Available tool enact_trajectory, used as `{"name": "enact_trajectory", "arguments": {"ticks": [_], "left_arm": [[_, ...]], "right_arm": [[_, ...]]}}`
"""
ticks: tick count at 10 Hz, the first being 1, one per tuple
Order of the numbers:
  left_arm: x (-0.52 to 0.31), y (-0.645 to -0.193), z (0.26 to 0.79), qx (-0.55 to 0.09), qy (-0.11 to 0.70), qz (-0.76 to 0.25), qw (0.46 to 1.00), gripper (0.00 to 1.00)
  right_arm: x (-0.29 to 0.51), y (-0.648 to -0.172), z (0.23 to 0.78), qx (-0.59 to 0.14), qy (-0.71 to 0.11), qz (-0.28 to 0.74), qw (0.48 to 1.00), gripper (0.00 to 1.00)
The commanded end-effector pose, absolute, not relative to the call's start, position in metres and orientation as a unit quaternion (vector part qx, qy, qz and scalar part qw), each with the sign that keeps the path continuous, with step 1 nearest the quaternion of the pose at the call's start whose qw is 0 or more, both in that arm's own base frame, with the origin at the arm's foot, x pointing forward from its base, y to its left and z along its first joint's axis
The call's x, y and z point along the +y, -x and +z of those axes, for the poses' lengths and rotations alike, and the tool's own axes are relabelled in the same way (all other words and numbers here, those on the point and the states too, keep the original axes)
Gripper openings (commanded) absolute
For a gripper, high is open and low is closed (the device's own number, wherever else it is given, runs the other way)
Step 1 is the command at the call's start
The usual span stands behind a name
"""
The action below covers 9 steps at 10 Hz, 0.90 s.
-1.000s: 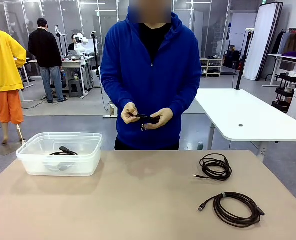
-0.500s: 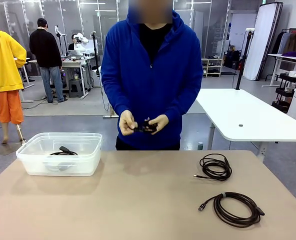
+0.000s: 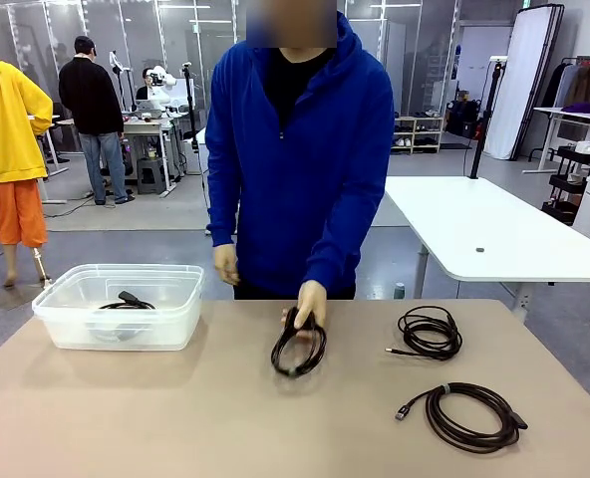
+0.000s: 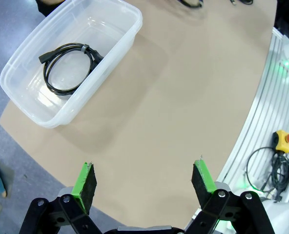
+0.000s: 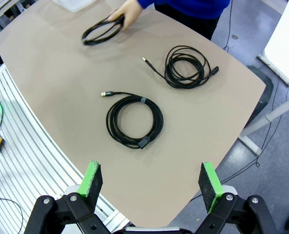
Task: Organize and store the cables.
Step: Place the Power Cable into the Organizing box.
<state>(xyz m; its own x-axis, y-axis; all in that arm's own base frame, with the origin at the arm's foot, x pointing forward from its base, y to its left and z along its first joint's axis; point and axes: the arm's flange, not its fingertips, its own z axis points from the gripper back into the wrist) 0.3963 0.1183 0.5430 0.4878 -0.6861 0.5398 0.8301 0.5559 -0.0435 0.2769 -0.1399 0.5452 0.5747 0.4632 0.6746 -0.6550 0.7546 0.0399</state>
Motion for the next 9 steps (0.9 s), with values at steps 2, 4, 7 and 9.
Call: {"name": "enact_trajectory", "arguments": {"ticks": [2, 4, 7, 9], "left_arm": [[0.1192, -0.3971, 0.5421, -0.247, 0.156, -0.45, 0.844, 0.99], [0.1192, -0.3971, 0.5421, -0.247, 0.156, -0.45, 0.844, 0.99], [0.1192, -0.3971, 0.5421, -0.247, 0.156, -0.45, 0.844, 0.99], [0.1192, -0.3971, 0.5421, -0.247, 0.156, -0.45, 0.844, 0.99]], "right_arm": [[-0.1403, -0.2752, 0.5437, -0.334, -0.146, 0.326, 0.873, 1.0], [-0.1403, -0.2752, 0.5437, -0.334, -0.146, 0.326, 0.873, 1.0], [-0.1403, -0.2752, 0.5437, -0.334, -0.146, 0.326, 0.873, 1.0], [-0.1403, -0.2752, 0.5437, -0.334, -0.146, 0.326, 0.873, 1.0]]}}
